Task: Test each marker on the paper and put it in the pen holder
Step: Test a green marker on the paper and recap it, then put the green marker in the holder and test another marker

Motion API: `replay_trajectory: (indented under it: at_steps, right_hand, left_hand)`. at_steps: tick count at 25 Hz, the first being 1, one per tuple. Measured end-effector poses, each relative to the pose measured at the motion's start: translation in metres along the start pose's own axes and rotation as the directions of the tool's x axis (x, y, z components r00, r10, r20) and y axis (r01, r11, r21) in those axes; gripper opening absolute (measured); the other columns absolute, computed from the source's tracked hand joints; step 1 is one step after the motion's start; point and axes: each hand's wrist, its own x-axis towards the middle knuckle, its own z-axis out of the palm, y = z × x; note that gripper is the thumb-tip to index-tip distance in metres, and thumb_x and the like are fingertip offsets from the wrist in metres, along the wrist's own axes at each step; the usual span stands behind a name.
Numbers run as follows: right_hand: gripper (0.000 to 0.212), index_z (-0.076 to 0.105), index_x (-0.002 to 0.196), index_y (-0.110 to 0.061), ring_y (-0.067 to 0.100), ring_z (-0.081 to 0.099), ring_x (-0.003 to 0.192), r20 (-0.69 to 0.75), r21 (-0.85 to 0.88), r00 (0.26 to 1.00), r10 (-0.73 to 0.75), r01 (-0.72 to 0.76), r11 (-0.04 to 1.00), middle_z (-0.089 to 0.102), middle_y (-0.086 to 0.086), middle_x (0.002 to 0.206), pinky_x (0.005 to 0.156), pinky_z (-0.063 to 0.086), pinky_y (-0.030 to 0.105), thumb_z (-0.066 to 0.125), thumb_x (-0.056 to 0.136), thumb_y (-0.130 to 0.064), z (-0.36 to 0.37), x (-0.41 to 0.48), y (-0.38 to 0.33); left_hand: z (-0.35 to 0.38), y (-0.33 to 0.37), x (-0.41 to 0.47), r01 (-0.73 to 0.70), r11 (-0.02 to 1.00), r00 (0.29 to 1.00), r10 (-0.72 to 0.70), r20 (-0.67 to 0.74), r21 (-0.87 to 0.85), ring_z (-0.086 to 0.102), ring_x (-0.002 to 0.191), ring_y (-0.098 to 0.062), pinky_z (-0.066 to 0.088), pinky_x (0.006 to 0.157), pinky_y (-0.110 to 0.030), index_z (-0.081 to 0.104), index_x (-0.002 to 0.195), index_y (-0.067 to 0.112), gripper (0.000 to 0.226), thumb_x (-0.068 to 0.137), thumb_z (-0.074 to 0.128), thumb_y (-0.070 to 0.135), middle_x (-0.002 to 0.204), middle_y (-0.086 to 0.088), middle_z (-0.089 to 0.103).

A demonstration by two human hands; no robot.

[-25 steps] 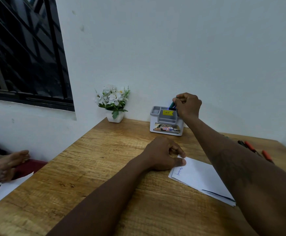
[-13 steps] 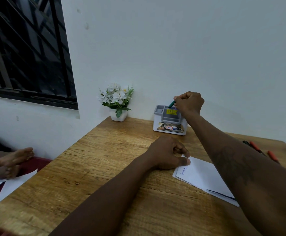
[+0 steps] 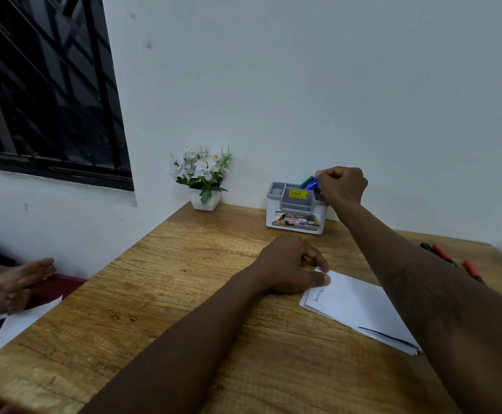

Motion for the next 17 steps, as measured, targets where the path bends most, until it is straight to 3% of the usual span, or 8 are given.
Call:
replay_trajectory:
  at_steps: [4, 8, 13, 17]
  right_hand:
    - [0.012, 0.081, 0.078, -0.016, 0.02, 0.075, 0.07, -0.021, 0.013, 1.0, 0.008, -0.008, 1.0, 0.076, 0.001, 0.073, 0.08, 0.063, 0.037, 0.078, 0.087, -0.023, -0.024, -0.006, 0.012]
    - [0.011, 0.081, 0.083, -0.011, 0.013, 0.069, 0.053, 0.004, 0.027, 1.0, -0.017, 0.016, 0.999, 0.073, 0.002, 0.069, 0.057, 0.053, 0.017, 0.079, 0.09, -0.019, -0.047, -0.027, 0.016]
    - [0.008, 0.083, 0.082, -0.015, 0.015, 0.072, 0.059, 0.08, -0.019, 0.994, -0.077, 0.079, 0.997, 0.074, -0.004, 0.065, 0.073, 0.064, 0.039, 0.081, 0.086, -0.022, -0.073, -0.055, 0.031]
    - [0.01, 0.084, 0.084, -0.014, 0.004, 0.066, 0.057, 0.125, -0.089, 0.983, -0.138, 0.149, 0.985, 0.072, -0.009, 0.064, 0.071, 0.059, 0.028, 0.083, 0.085, -0.024, -0.096, -0.077, 0.041]
  left_hand:
    - [0.002, -0.001, 0.0, -0.008, 1.0, 1.0, 0.008, -0.016, -0.008, 0.065, 0.095, -0.006, 0.059, 0.087, -0.04, 0.08, 0.103, 0.029, 0.026, 0.081, 0.081, 0.041, 0.11, 0.012, 0.075]
    - [0.003, -0.003, 0.0, -0.007, 1.0, 1.0, 0.006, -0.03, -0.018, 0.066, 0.094, -0.005, 0.059, 0.085, -0.04, 0.081, 0.101, 0.03, 0.024, 0.079, 0.082, 0.041, 0.105, 0.014, 0.076]
    - [0.007, -0.004, 0.001, -0.006, 1.0, 0.996, 0.006, -0.088, -0.006, 0.067, 0.09, -0.004, 0.059, 0.085, -0.039, 0.082, 0.097, 0.031, 0.024, 0.078, 0.082, 0.045, 0.097, 0.017, 0.077]
    - [0.007, -0.001, 0.002, 0.034, 0.998, 0.99, -0.027, -0.135, 0.048, 0.065, 0.084, 0.0, 0.06, 0.081, -0.035, 0.081, 0.096, 0.032, 0.024, 0.079, 0.081, 0.05, 0.095, 0.019, 0.075]
